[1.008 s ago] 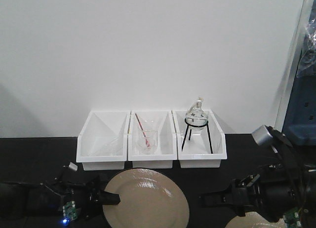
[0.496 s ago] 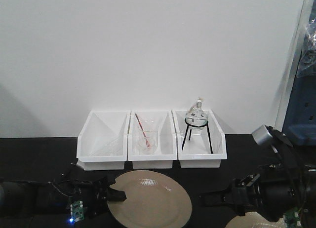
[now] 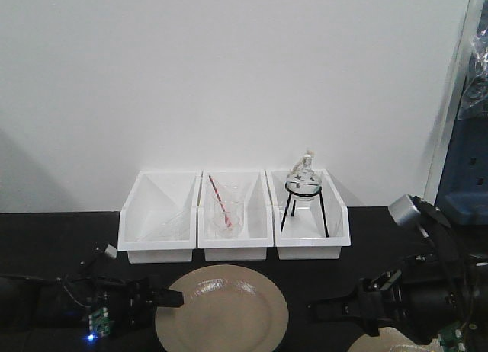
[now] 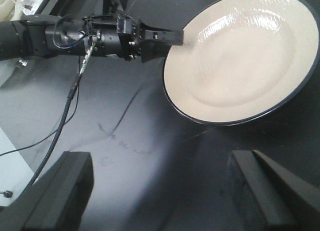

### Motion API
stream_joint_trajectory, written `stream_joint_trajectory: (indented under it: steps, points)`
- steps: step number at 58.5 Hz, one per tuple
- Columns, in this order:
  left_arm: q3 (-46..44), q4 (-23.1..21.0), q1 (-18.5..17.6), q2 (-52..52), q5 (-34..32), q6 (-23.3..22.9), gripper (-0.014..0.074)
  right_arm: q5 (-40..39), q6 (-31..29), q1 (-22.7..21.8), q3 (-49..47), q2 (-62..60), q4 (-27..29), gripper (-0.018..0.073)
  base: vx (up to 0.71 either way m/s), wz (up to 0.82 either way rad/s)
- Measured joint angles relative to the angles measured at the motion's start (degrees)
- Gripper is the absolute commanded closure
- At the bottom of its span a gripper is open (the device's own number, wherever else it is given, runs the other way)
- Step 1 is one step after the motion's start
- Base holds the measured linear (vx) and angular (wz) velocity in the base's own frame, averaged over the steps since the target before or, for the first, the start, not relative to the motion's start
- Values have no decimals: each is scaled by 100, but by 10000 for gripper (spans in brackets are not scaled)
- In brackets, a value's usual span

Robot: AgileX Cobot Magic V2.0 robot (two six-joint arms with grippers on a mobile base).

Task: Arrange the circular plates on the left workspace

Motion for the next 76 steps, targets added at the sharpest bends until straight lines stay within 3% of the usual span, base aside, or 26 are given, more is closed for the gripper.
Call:
stream_joint_trajectory:
  steps: [9, 14, 23, 31, 39, 51, 57, 64, 76]
  points:
    - [0, 499, 345, -340, 91, -65, 90, 0, 0, 0, 0, 0, -8, -26, 0, 0]
    - [0, 903, 550, -596, 263, -464, 162, 0, 0, 0, 0, 0, -59, -26, 0, 0]
    - [0, 1807, 878, -1063, 881, -1200, 388, -12, 480, 0, -22, 0, -487, -26, 0, 0]
    - [0, 2446, 972, -1530, 1428, -1474, 605, 49, 1156, -19, -194, 11, -1064, -24, 0, 0]
    - [172, 2524, 910, -2115, 1761, -1434, 601, 603, 1604, -563, -475, 11, -1200, -3, 0, 0]
    - [1178, 2524, 721, -2921, 1692, -1306, 597, 1182, 1832, -2294, -598, 42, -1198, 16, 0, 0]
    - [1796, 2524, 591, -3294, 1561, -1176, 597, 1181, 1931, -2854, -602, 220, -1249, 16, 0, 0]
    - [2538, 2524, 453, -3753, 1485, -1028, 597, 1107, 1936, -3126, -616, 615, -1358, 16, 0, 0]
    - [3588, 2554, 423, -4552, 1442, -601, 597, 834, 1721, -3213, -627, 1581, -1631, 16, 0, 0]
